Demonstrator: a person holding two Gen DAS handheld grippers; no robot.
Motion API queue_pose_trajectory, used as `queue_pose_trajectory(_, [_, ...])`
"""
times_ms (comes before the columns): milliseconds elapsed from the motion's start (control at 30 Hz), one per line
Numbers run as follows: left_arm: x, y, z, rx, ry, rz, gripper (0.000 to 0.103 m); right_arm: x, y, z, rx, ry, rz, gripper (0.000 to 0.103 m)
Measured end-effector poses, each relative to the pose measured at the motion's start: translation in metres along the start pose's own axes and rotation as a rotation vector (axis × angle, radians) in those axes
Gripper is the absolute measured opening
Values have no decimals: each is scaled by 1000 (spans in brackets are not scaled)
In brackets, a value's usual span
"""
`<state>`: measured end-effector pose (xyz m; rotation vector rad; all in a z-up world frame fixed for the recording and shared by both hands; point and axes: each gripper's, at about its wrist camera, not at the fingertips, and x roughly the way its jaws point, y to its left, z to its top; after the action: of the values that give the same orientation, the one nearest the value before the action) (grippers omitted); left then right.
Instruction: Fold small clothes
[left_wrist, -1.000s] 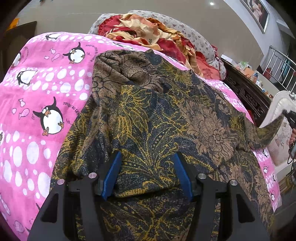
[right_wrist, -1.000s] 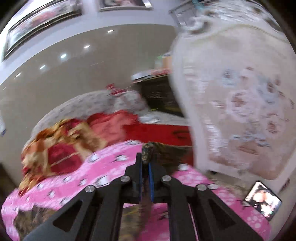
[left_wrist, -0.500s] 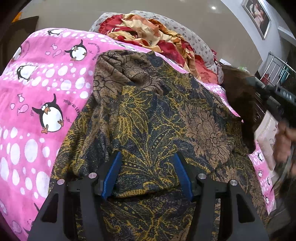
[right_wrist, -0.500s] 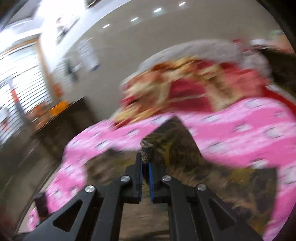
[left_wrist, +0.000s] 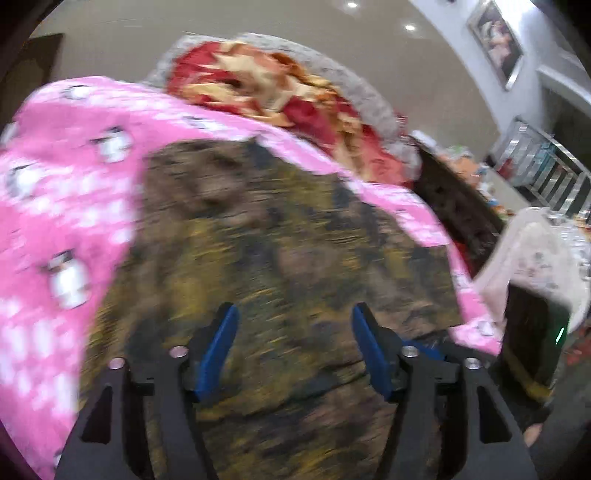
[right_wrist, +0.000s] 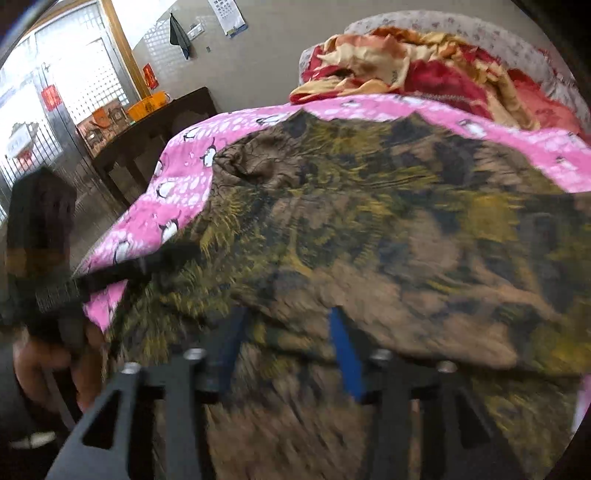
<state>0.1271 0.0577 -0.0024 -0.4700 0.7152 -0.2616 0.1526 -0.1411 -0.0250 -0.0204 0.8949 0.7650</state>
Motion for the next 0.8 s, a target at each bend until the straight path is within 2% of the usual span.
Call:
queue_pose_trajectory(67, [28, -2, 7, -5, 74, -67, 49, -14, -9, -12, 10, 12, -51, 56])
queue_pose_trajectory(100, [40, 1, 8, -26, 108, -74, 49, -21, -14, -20, 11, 17, -85, 56])
queue_pose_trajectory(167, [67, 13, 5, -105, 180, -115, 49, -29, -22, -39, 14, 9, -151, 56])
queue_pose_trajectory(233, [69, 18, 7, -163, 147, -176, 49, -35, -33, -55, 66, 1, -160, 55])
queue_pose_trajectory(300, [73, 22, 10, -221, 158, -229, 49, -45, -39, -59, 101, -49, -160, 55])
queue_pose_trajectory(367, [72, 23, 11, -252, 155, -256, 47, -43, -43, -59, 114, -42, -179, 55])
queue_pose_trajectory(433, [66, 21, 10, -260, 156, -301, 18, -37, -42, -57, 100, -26, -184, 55])
queue_pose_trajectory(500, [57, 13, 8, -214, 124, -267, 13, -37, -42, -57, 96, -27, -183, 56])
queue_pose_trajectory(567, [56, 5, 8, -148, 106, -186, 11, -38, -44, -58, 103, -30, -175, 56])
queue_pose_trajectory(633, [62, 1, 8, -101, 116, -112, 0, -36, -46, -58, 106, -29, -171, 56])
queue_pose_trajectory(700, [65, -4, 8, -48, 113, -36, 0, -35, -46, -58, 107, -29, -170, 56])
queue_pose_trajectory(800, [52, -12, 15, -10, 73, -8, 0, -36, -46, -58, 118, -29, -159, 56])
